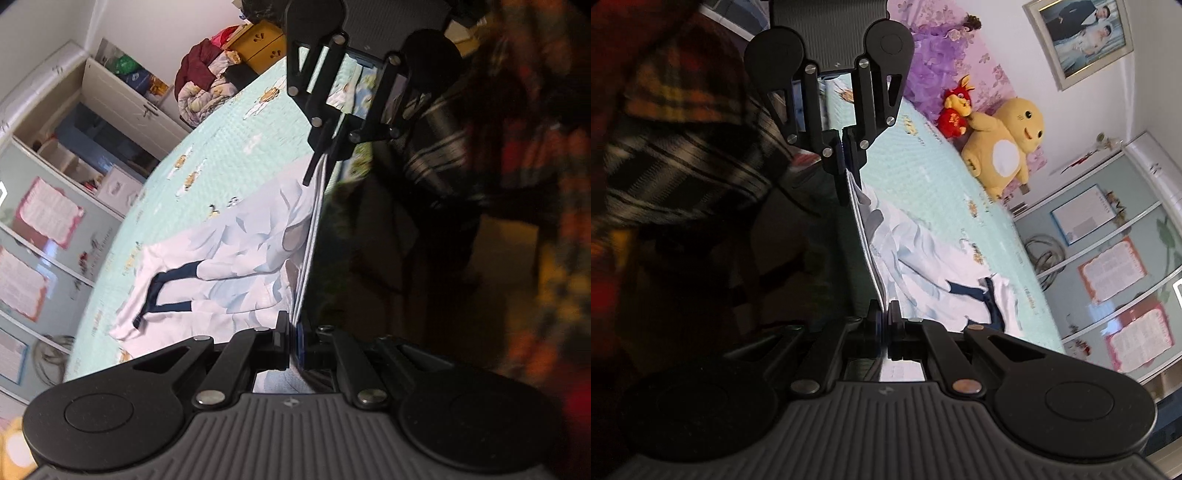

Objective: Fold clothes

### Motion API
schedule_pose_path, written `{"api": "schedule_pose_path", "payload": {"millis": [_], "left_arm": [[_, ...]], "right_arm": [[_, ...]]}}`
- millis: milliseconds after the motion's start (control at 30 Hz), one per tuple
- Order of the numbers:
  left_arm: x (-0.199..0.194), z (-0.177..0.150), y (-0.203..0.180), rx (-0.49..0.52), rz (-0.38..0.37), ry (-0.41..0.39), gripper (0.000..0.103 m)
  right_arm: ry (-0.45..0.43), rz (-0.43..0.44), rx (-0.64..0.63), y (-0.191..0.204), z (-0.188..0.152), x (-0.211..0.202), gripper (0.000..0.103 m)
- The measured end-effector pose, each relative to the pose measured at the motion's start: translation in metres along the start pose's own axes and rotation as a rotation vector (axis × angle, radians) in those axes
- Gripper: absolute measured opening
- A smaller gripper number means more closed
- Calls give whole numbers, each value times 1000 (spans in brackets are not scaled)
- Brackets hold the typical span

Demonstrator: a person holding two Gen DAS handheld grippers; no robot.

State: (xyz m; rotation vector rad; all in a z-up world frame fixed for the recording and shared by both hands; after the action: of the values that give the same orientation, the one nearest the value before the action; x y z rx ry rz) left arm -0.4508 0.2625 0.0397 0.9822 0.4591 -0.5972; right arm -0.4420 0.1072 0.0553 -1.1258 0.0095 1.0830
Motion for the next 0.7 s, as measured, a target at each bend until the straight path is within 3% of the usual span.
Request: {"api": "schedule_pose_path", "payload": {"millis": [200,400,533,700], "left_arm": [[-30,9,-4,-10,-50,2,4],[-37,17,8,41,-57,-4,4],[-34,24,43,89,-35,-23,5],[-13,34,124,156,32,-46,5]], "right_arm": [[26,57,12,5,17,-23,1],[12,95,36,-11,29,-39,1],[7,85,33,-36,31,-42,1],[-15,45,69,-101,30,-24,1]]}}
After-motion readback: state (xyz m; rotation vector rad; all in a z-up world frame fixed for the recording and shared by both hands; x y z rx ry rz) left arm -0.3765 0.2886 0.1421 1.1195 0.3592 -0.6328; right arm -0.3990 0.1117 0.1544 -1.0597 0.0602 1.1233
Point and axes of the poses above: each gripper's, at about its wrist camera, not at the fingertips, and x roughly the way its jaws point, y to its left, z to its top, the point moved 4 cm from there along x, roughly the way its jaws point
